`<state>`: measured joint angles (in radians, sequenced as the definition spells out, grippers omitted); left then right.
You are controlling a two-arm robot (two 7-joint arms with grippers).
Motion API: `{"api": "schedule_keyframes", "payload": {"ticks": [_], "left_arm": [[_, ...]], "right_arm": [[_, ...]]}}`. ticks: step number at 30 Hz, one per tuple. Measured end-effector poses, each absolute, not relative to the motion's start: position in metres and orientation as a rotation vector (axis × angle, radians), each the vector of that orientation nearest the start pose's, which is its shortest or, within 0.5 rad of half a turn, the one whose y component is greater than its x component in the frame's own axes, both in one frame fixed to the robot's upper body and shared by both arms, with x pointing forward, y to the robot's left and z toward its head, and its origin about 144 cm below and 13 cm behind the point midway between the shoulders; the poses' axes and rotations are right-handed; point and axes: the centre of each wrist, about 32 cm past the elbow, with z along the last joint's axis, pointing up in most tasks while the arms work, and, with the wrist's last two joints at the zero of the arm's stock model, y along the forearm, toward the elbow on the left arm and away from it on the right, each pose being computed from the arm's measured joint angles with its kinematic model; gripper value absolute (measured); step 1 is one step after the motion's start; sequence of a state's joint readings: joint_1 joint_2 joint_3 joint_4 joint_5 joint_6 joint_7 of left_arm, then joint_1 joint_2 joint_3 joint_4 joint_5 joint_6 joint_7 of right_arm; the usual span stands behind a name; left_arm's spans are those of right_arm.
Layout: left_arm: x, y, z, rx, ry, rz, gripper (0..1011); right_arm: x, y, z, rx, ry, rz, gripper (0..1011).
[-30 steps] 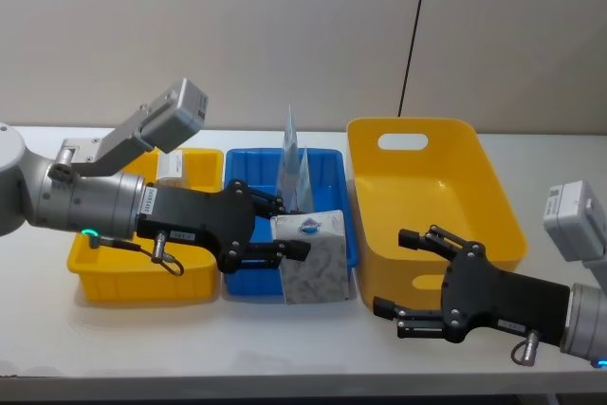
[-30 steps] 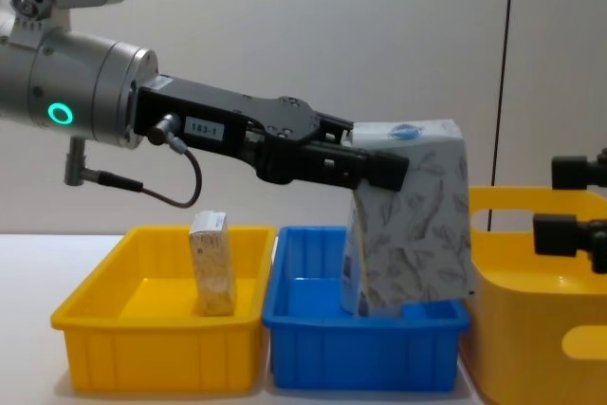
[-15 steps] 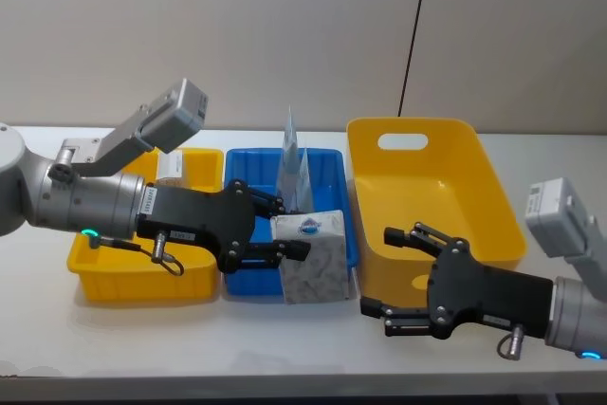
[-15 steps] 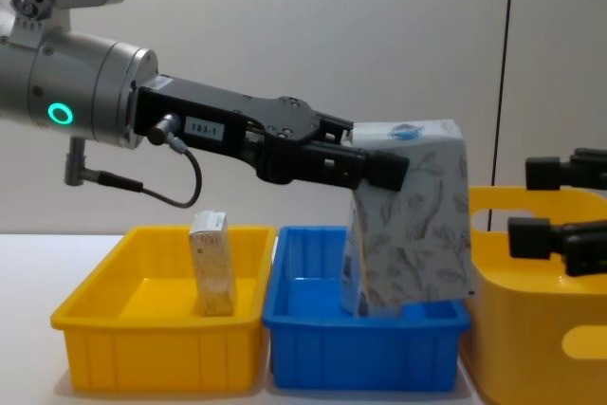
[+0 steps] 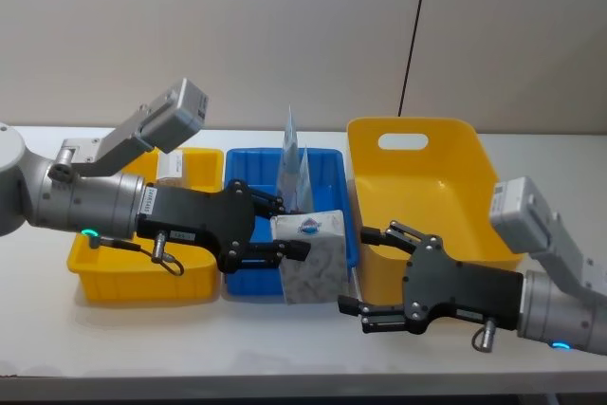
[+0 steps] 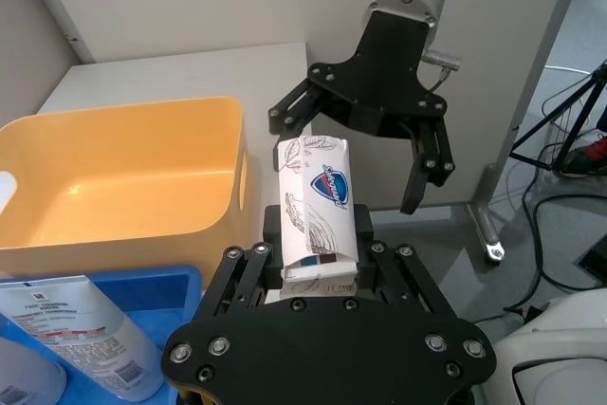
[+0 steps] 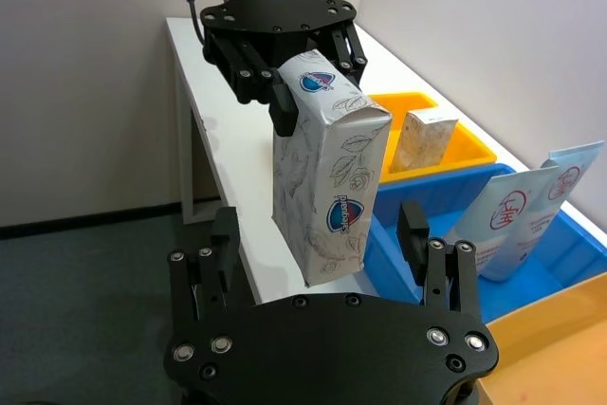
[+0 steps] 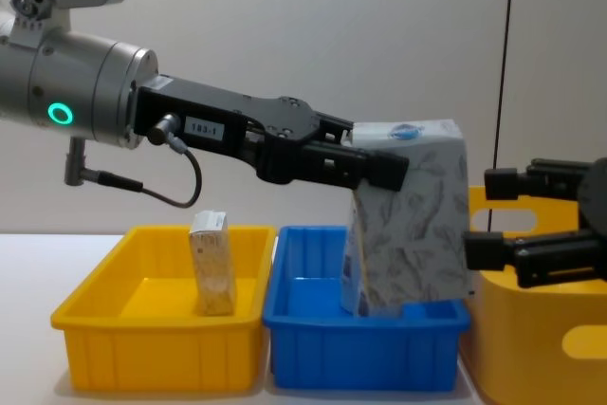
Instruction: Bimanual collaborative sorting of washing and personal care products
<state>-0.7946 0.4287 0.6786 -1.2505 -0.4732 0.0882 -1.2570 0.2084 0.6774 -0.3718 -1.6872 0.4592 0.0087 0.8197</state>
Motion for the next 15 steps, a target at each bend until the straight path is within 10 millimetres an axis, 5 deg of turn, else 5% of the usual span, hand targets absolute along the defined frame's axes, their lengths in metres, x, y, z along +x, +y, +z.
{"api": "schedule_keyframes", "payload": {"ticks": [15], "left_arm": [[0.617, 0.217, 1.302, 0.234, -0.161, -0.081, 358]], "right_arm": [[0.502, -0.287, 1.225, -0.193, -0.171, -0.387, 1000]]}}
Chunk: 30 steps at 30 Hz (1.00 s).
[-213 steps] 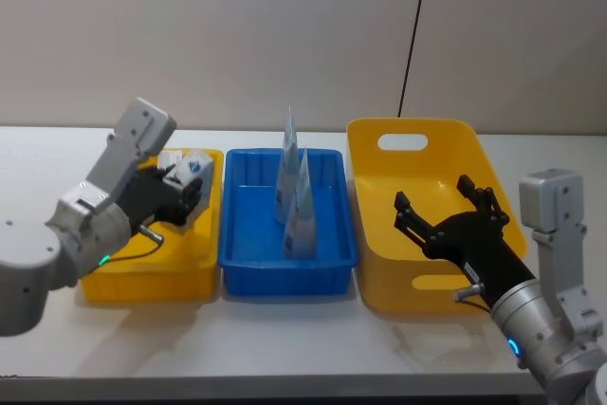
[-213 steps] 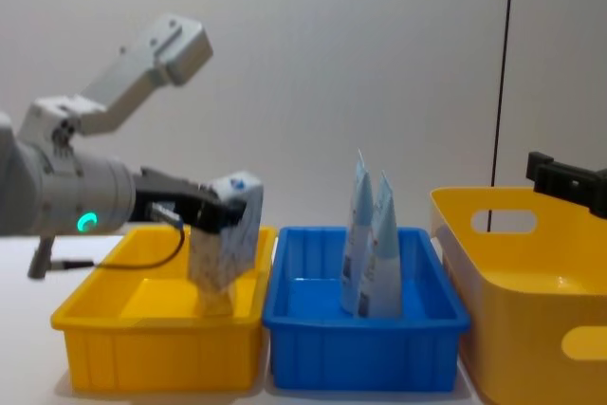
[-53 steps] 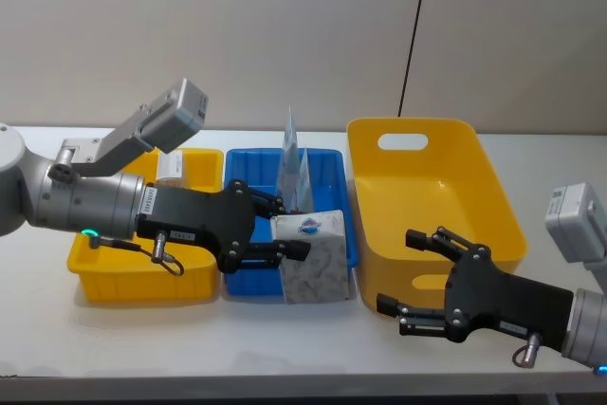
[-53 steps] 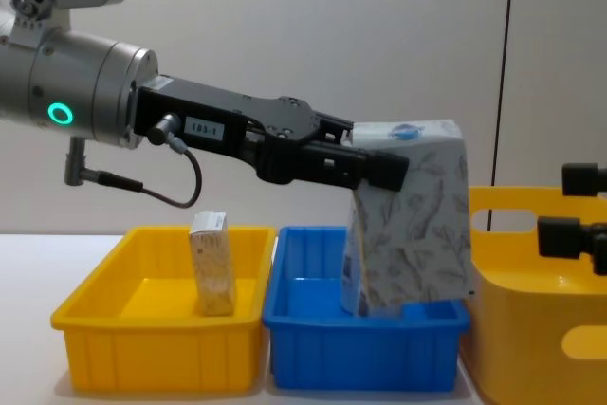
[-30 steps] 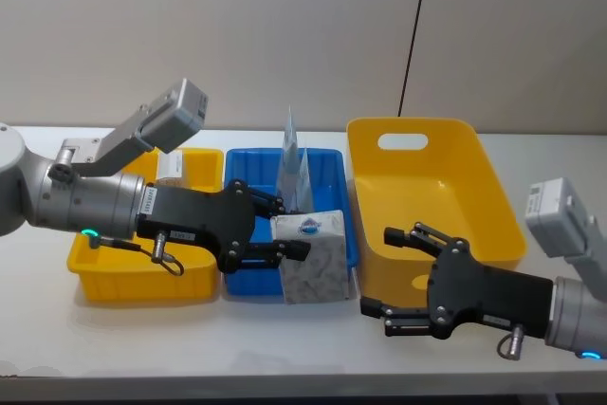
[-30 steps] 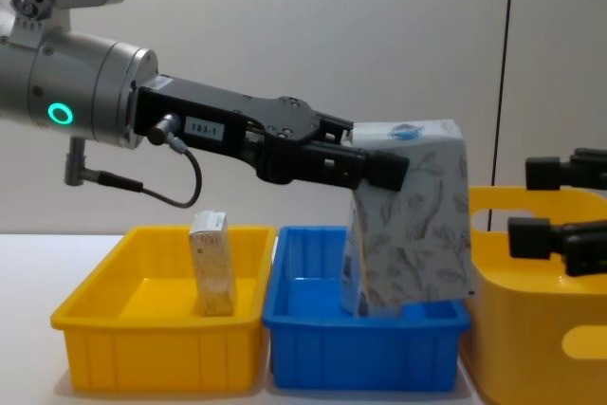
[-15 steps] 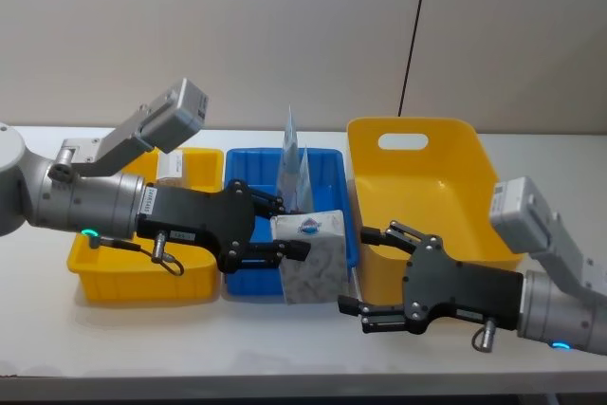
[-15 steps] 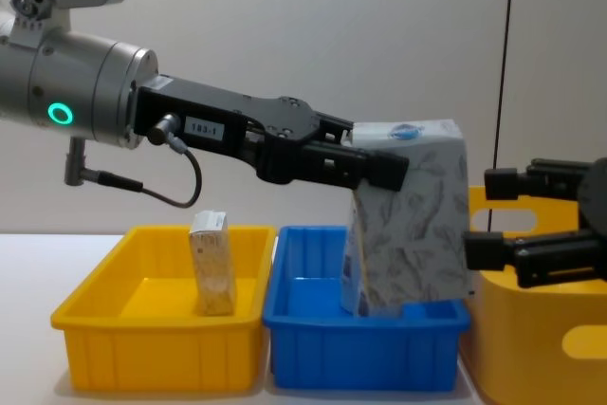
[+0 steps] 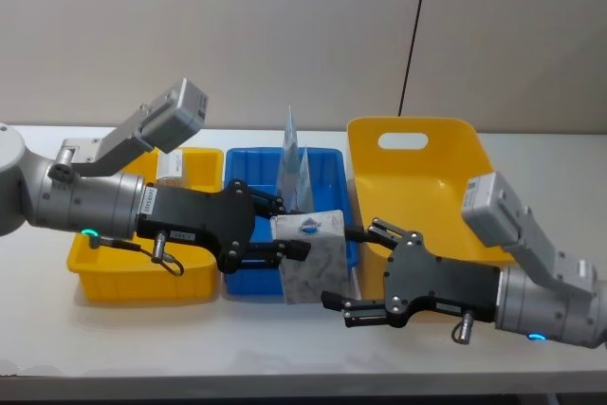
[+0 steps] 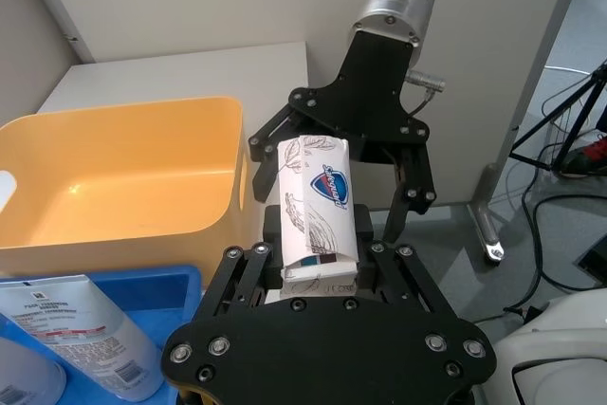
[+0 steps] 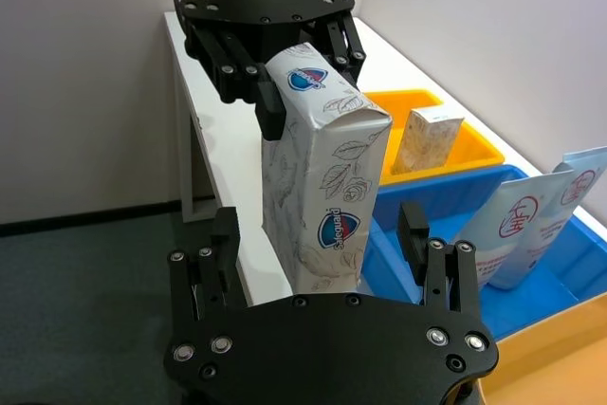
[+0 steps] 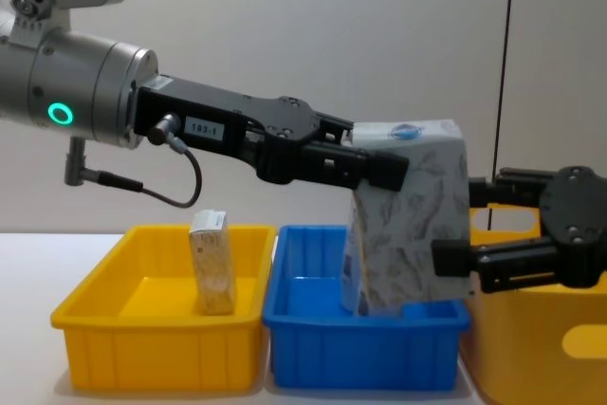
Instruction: Bimanual collaborative sorting of washing and personal care products
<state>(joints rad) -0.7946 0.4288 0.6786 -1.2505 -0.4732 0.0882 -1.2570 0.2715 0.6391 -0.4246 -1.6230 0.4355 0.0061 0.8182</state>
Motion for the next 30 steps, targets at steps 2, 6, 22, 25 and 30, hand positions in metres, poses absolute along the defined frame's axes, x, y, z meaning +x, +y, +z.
{"api": "schedule_keyframes", "payload": {"ticks": [2, 6, 22, 25, 30], "left_arm": [[0.6166, 0.2168, 1.3017, 0.234, -0.161, -0.081, 358], [0.6166, 0.2168, 1.3017, 0.234, -0.161, -0.081, 358], [0.6166, 0.2168, 1.3017, 0.234, -0.161, -0.081, 358], [0.6166, 0.2168, 1.3017, 0.234, -0.161, -0.081, 358], [0.6166, 0.2168, 1.3017, 0.234, -0.161, -0.081, 358]], "right_arm": [[0.5038, -0.2859, 1.2247, -0.195, -0.168, -0.386, 1000], [0.5062, -0.2840, 1.2238, -0.200, -0.165, -0.385, 1000], [0.5109, -0.2799, 1.2220, -0.209, -0.156, -0.383, 1000], [0.5112, -0.2797, 1.2219, -0.210, -0.156, -0.383, 1000], [0.5111, -0.2792, 1.2215, -0.208, -0.154, -0.381, 1000]]}}
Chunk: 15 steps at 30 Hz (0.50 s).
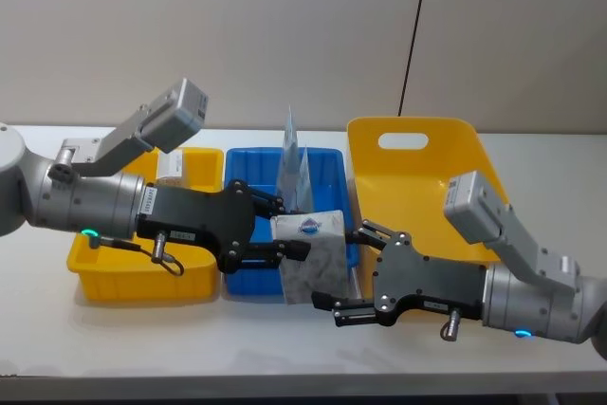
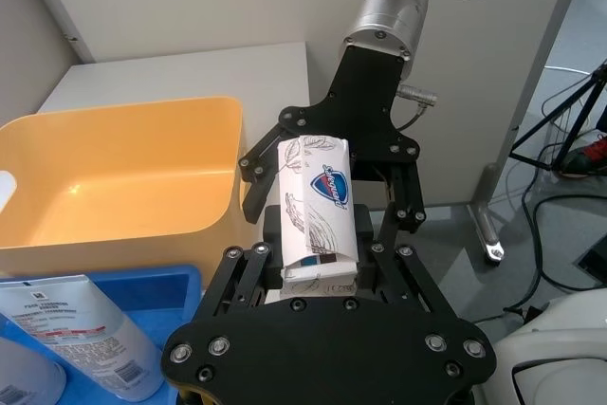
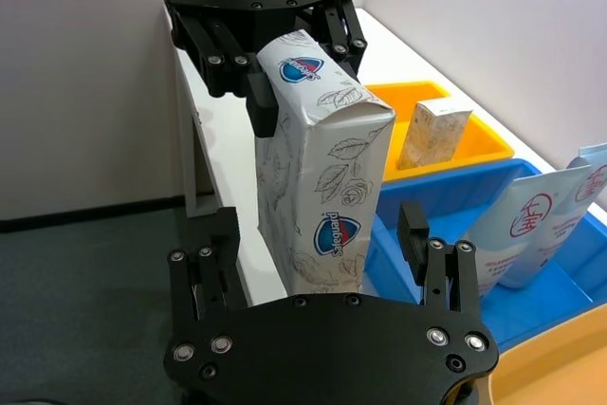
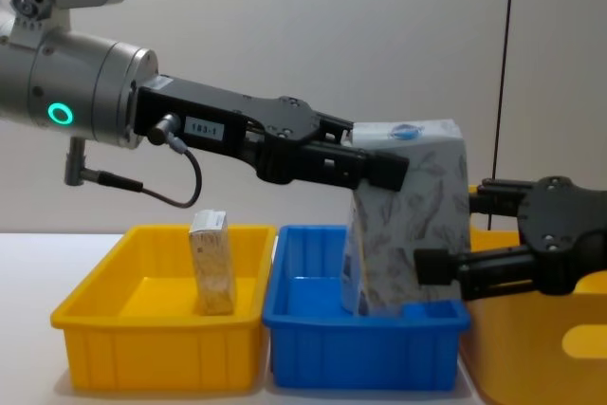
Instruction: Bimanual collaborative sorting of washing and personal care products
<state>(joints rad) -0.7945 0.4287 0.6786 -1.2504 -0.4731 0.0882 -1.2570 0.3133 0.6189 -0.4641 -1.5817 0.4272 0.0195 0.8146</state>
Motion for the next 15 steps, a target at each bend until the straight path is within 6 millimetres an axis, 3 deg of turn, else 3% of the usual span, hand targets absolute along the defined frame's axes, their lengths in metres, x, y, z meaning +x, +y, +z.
{"api": "schedule_keyframes", "payload": {"ticks": [15], "left_arm": [[0.6166, 0.2168, 1.3017, 0.234, -0.161, -0.081, 358]], "right_arm": [[0.5120, -0.2746, 1.2208, -0.195, -0.141, -0.368, 1000]]}}
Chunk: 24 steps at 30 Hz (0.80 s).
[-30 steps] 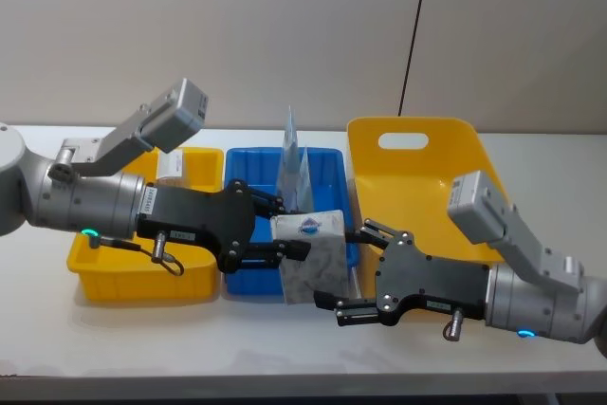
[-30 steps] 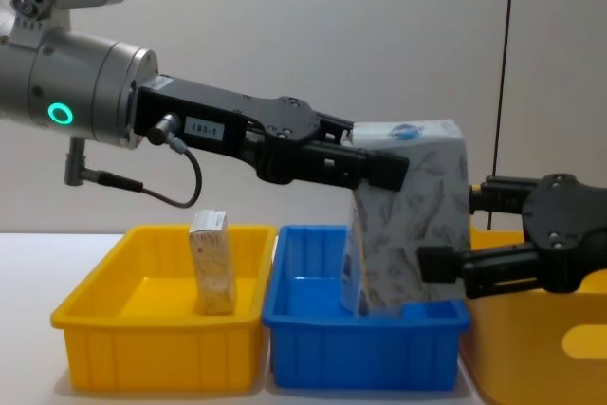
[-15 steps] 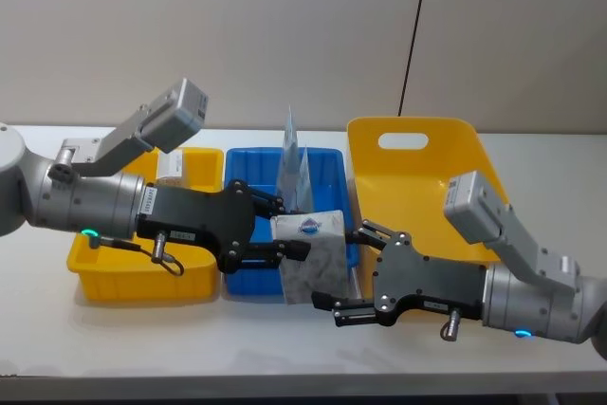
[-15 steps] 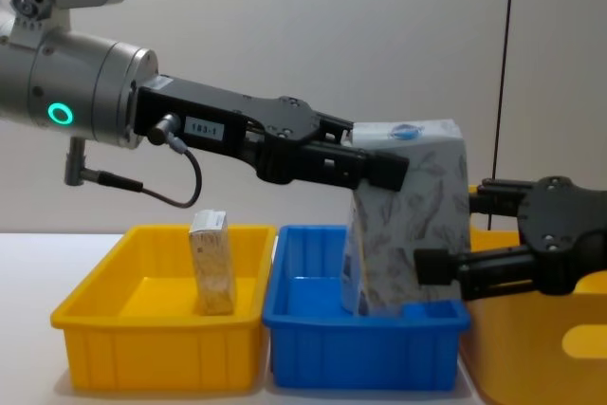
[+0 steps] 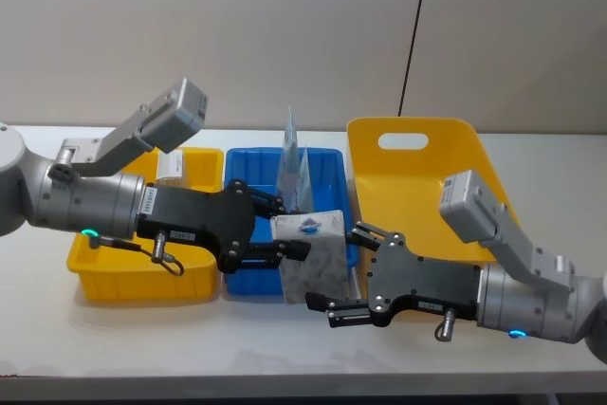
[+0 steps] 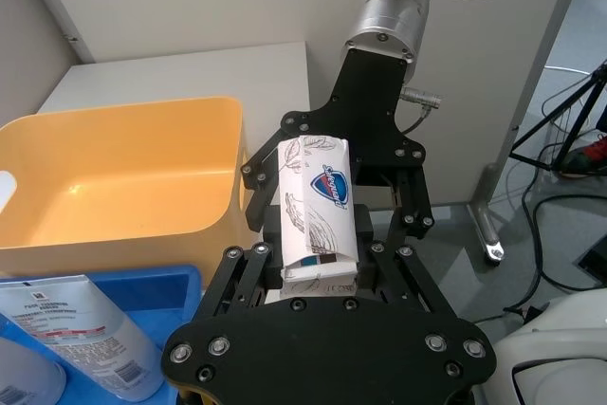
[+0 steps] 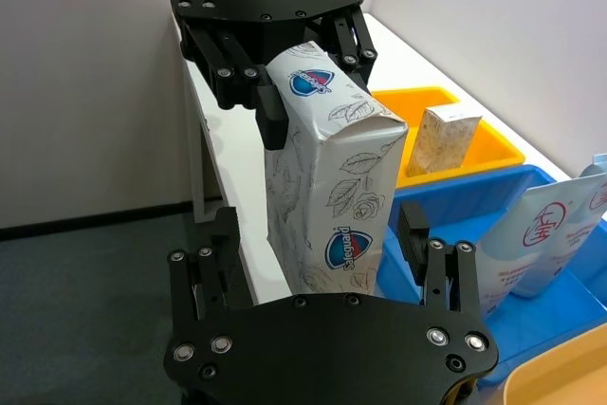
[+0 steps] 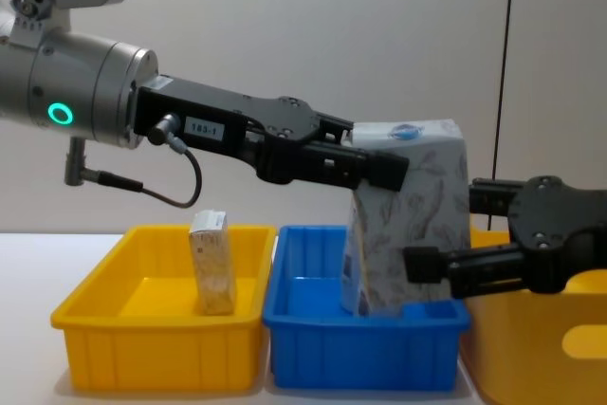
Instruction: Bimanual collaborative sorting of washing and personal care products
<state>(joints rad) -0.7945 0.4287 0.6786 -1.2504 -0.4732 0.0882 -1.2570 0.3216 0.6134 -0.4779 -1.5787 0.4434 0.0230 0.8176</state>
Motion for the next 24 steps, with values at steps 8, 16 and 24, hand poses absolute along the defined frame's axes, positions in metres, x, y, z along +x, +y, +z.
{"api": "schedule_keyframes", "payload": {"ticks": [8, 16, 24], "left_arm": [[0.6166, 0.2168, 1.3017, 0.234, -0.161, -0.081, 358], [0.6166, 0.2168, 1.3017, 0.234, -0.161, -0.081, 358], [0.6166, 0.2167, 1.3017, 0.234, -0.161, -0.083, 359]], "right_arm": [[0.5121, -0.2734, 1.2204, -0.195, -0.138, -0.364, 906], [0.5122, -0.2726, 1.2203, -0.193, -0.136, -0.364, 670], [0.5122, -0.2722, 1.2202, -0.193, -0.135, -0.363, 442]]}}
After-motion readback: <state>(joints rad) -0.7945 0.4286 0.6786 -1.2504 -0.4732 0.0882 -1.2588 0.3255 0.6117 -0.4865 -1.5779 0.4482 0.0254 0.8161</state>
